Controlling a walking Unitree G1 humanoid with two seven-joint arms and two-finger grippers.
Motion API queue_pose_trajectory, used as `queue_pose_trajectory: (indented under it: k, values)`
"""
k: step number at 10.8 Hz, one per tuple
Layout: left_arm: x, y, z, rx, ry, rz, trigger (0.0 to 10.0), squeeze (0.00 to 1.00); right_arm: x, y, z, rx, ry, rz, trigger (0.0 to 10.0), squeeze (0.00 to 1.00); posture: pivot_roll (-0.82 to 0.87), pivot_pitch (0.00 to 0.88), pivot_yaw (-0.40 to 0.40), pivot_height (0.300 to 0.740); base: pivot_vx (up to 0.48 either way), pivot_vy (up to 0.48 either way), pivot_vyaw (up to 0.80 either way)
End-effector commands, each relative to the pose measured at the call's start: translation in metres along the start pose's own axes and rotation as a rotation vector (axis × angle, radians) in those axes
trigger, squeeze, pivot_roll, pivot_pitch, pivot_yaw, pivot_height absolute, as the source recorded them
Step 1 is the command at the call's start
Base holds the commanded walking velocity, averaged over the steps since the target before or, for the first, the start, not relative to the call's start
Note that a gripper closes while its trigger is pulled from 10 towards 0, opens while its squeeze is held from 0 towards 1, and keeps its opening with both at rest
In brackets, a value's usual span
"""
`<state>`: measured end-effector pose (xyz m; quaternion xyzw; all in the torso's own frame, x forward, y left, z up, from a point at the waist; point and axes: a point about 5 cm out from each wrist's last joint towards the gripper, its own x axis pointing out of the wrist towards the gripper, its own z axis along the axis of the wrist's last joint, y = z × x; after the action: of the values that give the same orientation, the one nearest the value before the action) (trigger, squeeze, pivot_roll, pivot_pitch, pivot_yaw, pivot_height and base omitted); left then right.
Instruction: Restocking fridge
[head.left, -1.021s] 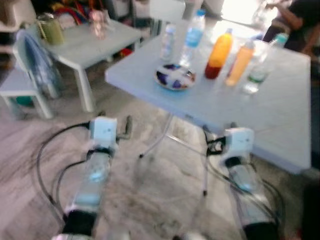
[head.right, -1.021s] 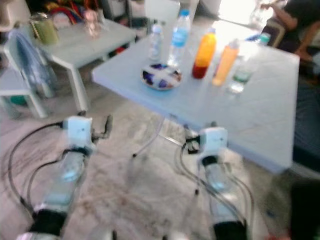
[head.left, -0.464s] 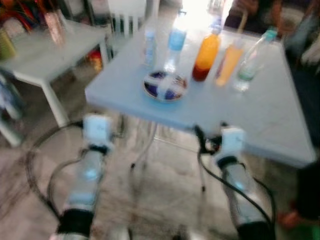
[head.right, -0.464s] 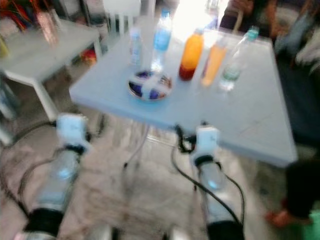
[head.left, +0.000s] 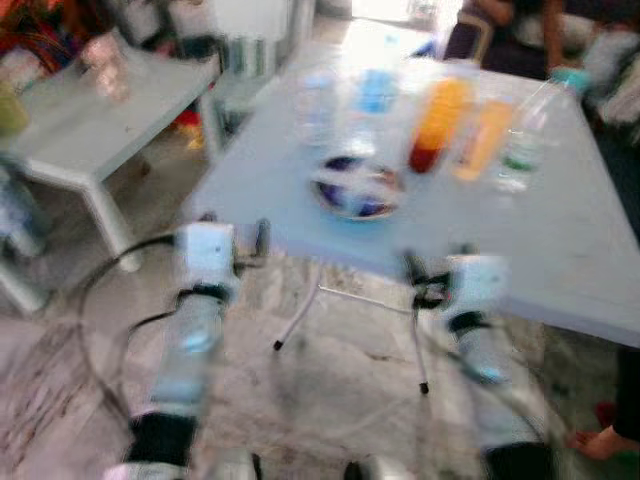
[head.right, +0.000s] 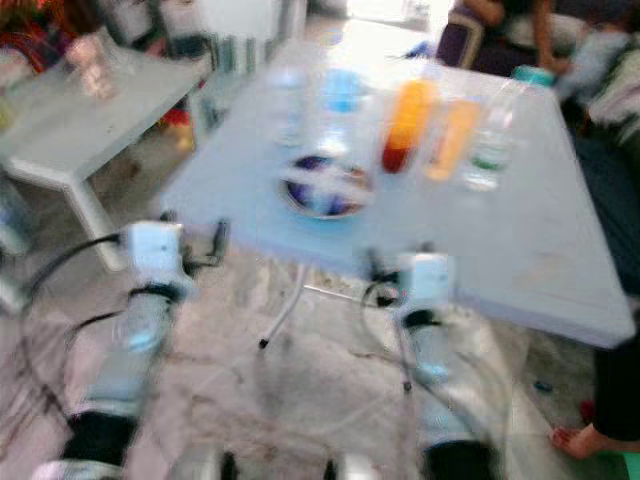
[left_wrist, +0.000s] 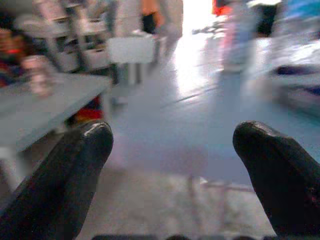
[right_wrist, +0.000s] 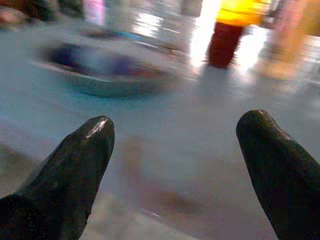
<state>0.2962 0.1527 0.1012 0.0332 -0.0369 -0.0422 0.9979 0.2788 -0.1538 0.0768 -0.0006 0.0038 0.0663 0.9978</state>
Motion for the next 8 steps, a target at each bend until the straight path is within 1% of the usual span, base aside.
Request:
queue_pose_trajectory:
  k: [1,4,5,6,7,8]
  values:
    - [0.0014,-0.0089,0.0035,-0.018,-0.013,-0.023,10.0,0.00,-0.0024,-0.0120,0.0014,-0.022,-0.001,-0.028,10.0,0.00,0.10,0.084,-0.055,0.740,0.000,0.428,0.00]
    - [0.0009,-0.0121,0.0049,0.001,-0.023,-0.043,10.0,0.00,-0.0039,-0.0104,0.0000,-0.015,0.004,-0.027,10.0,0.00,0.10,0.085,-0.054,0.740,0.000,0.425,0.00]
    - [0.0003,-0.0159,0.0062,0.008,-0.028,-0.059,10.0,0.00,-0.0035,-0.0105,0.0002,-0.019,0.004,-0.030,10.0,0.00,0.10,0.085,-0.055,0.740,0.251,0.000,0.00]
    - [0.0004,-0.0173,0.0067,0.008,-0.028,-0.059,10.0,0.00,-0.0026,-0.0122,0.0007,-0.033,0.005,-0.036,10.0,0.00,0.10,0.084,-0.054,0.740,0.000,0.000,0.00]
    - [-0.0013,-0.0174,0.0036,0.012,-0.005,-0.050,10.0,0.00,-0.0017,-0.0168,0.0013,-0.054,0.010,-0.047,10.0,0.00,0.10,0.084,-0.055,0.740,0.000,0.000,0.00]
    - [-0.0063,-0.0162,-0.0014,0.035,0.019,-0.067,10.0,0.00,-0.0010,-0.0197,0.0024,-0.055,0.008,-0.049,10.0,0.00,0.10,0.081,-0.055,0.740,0.000,0.000,0.00]
